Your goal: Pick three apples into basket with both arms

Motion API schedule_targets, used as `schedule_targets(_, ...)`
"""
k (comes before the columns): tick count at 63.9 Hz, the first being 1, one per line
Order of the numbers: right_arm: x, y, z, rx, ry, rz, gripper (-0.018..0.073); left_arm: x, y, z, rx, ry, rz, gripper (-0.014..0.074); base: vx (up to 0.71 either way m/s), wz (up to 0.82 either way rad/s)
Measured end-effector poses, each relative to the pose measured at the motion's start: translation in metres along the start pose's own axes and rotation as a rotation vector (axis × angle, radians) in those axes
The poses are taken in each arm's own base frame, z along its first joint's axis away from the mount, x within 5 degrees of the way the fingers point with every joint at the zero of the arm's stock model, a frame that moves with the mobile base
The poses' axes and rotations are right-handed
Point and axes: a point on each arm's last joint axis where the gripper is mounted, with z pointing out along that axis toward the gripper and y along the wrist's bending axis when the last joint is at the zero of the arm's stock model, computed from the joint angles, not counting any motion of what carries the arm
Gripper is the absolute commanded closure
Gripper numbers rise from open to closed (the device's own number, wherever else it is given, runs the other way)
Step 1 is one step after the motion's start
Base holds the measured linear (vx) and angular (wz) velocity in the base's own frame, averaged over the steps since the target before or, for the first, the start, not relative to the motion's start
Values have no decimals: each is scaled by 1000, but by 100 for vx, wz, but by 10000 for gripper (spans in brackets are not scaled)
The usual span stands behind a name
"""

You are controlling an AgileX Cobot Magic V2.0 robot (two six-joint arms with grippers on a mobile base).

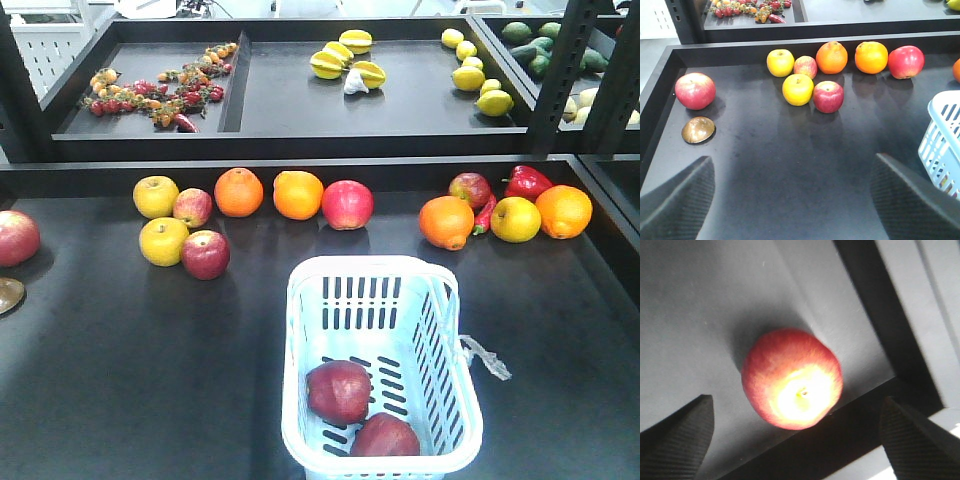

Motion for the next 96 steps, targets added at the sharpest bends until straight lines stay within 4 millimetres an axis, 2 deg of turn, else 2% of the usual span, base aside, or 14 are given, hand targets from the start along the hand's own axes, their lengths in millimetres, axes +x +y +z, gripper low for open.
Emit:
schedule_targets(8,7,4,16,-16,-13,-1,-71,0,0,0,0,0,0,4,0,0)
schedule_targets(42,0,3,45,40,-15,-53,-57,0,0,0,0,0,0,4,0,0)
schedule_targets(60,0,8,74,37,50,-72,-35,0,0,0,0,0,0,4,0,0)
schedule_targets(70,-1,9,83,41,74,-67,48,0,0,0,0,0,0,4,0,0)
schedule_targets(85,-1,9,85,41,77,-69,272,0,0,0,0,0,0,4,0,0)
schedule_targets(96,-1,8,85,41,74,-68,327,0,0,0,0,0,0,4,0,0)
